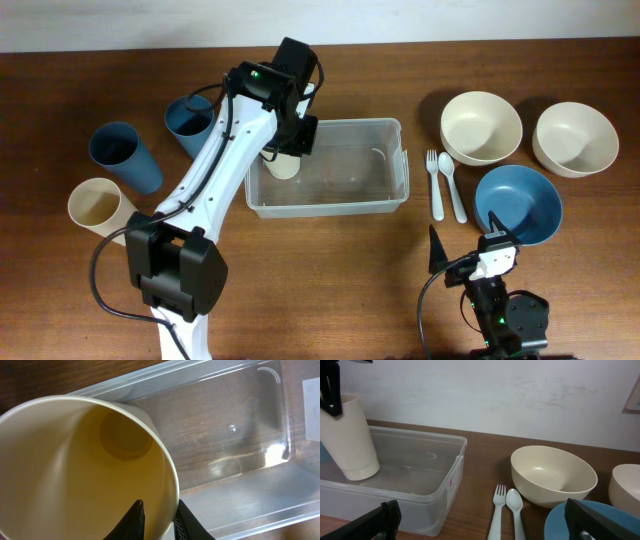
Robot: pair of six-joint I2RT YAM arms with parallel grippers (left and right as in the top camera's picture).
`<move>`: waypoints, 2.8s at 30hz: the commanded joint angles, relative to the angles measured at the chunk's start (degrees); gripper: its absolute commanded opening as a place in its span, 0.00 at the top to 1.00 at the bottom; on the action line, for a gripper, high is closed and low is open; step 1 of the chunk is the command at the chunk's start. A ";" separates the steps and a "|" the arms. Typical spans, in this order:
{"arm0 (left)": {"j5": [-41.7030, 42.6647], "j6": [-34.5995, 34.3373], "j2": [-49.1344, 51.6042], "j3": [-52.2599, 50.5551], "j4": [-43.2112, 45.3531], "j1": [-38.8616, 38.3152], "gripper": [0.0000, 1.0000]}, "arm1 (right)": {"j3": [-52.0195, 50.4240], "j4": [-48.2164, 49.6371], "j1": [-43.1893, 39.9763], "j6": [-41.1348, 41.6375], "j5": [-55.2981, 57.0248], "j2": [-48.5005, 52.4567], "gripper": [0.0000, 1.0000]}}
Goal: Pack container
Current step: 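Lift the cream cup and carry it into the clear container, then release the cream cup upright in the container's left end, then move the left gripper to the other cream cup and grasp it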
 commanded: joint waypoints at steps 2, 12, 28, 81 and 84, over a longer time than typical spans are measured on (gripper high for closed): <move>0.55 0.70 1.27 0.48 -0.07 0.46 0.78 | -0.26 -0.33 -0.37 0.02 -0.15 -0.44 0.01; -0.02 0.70 1.14 7.96 -4.68 0.46 0.75 | -0.26 -0.33 -0.37 0.02 -0.15 -0.44 0.01; -9.49 -6.86 -1.73 25.33 -22.64 4.28 0.53 | -0.26 -0.33 -0.37 0.02 -0.15 -0.44 0.01; -6.99 -8.48 -22.18 -30.73 5.07 38.34 0.31 | -0.26 -0.33 -0.37 0.02 -0.15 -0.44 0.01; -8.13 -8.48 -20.17 -30.73 5.05 38.34 0.31 | -0.26 -0.33 -0.37 0.02 -0.15 -0.44 0.01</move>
